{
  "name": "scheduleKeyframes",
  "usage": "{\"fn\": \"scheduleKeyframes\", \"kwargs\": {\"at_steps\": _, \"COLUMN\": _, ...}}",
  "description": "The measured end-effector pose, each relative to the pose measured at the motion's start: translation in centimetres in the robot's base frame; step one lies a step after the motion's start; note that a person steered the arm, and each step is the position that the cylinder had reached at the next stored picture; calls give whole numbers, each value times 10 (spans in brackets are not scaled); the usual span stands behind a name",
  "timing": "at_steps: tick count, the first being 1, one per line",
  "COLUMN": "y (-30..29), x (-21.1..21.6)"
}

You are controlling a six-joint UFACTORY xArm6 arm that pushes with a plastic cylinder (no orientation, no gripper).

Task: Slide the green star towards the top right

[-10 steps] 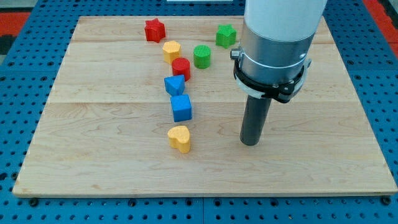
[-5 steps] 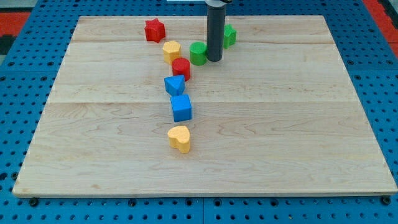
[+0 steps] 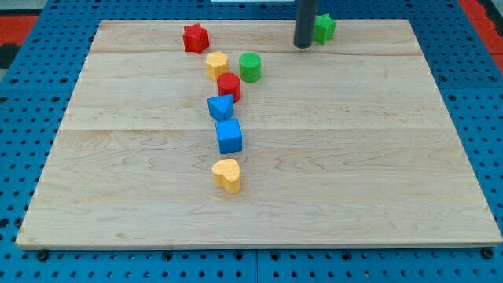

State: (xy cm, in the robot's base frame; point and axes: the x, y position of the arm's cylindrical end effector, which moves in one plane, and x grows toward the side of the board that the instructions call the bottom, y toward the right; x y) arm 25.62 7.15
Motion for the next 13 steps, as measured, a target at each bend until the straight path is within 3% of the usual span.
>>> {"fn": "scheduleKeyframes", "kwargs": {"at_steps": 1, "y": -30, "x": -2}}
{"fn": "scheduleKeyframes", "kwargs": {"at_steps": 3, "y": -30, "x": -23}}
{"fn": "scheduleKeyframes", "kwargs": {"at_steps": 5, "y": 13, "x": -63}}
{"fn": "scheduleKeyframes", "kwargs": {"at_steps": 9, "y": 61, "x": -64}}
{"fn": "scheduleKeyframes", "kwargs": {"at_steps": 11, "y": 37, "x": -56}}
{"fn": "scheduleKeyframes", "kwargs": {"at_steps": 12, "y": 4, "x": -25}}
{"fn": "scheduleKeyframes", "kwargs": {"at_steps": 13, "y": 4, "x": 34}}
